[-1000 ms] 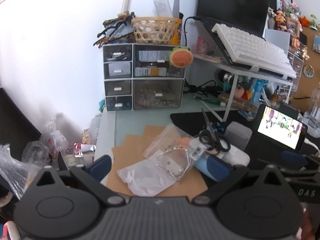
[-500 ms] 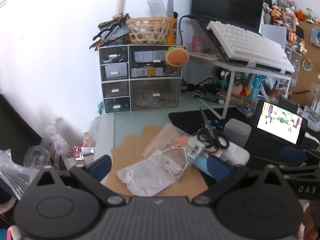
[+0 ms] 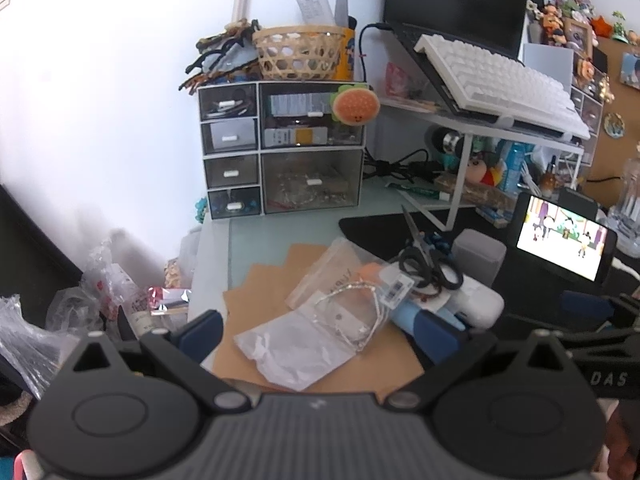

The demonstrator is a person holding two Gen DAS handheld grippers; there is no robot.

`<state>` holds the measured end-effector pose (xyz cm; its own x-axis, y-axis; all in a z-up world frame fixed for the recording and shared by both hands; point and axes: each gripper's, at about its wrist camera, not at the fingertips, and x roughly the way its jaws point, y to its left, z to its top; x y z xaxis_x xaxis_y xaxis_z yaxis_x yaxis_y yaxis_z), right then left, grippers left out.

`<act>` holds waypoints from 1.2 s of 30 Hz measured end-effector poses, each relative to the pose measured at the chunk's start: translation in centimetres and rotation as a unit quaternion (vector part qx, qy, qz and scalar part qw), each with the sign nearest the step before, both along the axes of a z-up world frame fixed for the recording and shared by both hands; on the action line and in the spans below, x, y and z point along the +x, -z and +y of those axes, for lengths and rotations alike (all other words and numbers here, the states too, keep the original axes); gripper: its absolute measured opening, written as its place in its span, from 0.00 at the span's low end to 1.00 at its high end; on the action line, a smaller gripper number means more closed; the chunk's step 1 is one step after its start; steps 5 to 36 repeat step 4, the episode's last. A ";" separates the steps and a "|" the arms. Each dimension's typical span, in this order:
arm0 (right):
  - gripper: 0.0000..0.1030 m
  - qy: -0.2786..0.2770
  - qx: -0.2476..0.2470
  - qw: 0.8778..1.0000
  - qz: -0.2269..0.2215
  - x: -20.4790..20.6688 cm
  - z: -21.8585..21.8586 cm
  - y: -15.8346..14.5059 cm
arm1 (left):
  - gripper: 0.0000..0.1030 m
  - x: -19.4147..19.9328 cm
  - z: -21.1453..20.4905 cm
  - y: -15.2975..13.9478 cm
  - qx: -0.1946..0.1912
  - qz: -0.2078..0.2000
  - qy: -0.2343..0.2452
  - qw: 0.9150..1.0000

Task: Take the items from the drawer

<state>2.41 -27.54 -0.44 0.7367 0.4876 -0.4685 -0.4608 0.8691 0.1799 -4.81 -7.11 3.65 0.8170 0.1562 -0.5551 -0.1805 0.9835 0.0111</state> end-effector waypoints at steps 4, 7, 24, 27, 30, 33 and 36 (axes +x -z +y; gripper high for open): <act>1.00 0.000 -0.001 1.000 0.001 0.0 0.0 0.1 | 1.00 0.1 -0.2 0.4 0.003 0.004 0.002 1.000; 1.00 0.000 -0.001 1.000 0.001 0.0 0.0 0.1 | 1.00 0.1 -0.2 0.4 0.003 0.004 0.002 1.000; 1.00 0.000 -0.001 1.000 0.001 0.0 0.0 0.1 | 1.00 0.1 -0.2 0.4 0.003 0.004 0.002 1.000; 1.00 0.000 -0.001 1.000 0.001 0.0 0.0 0.1 | 1.00 0.1 -0.2 0.4 0.003 0.004 0.002 1.000; 1.00 0.000 -0.001 1.000 0.001 0.0 0.0 0.1 | 1.00 0.1 -0.2 0.4 0.003 0.004 0.002 1.000; 1.00 0.000 -0.001 1.000 0.001 0.0 0.0 0.1 | 1.00 0.1 -0.2 0.4 0.003 0.004 0.002 1.000; 1.00 0.000 -0.001 1.000 0.001 0.0 0.0 0.1 | 1.00 0.1 -0.2 0.4 0.003 0.004 0.002 1.000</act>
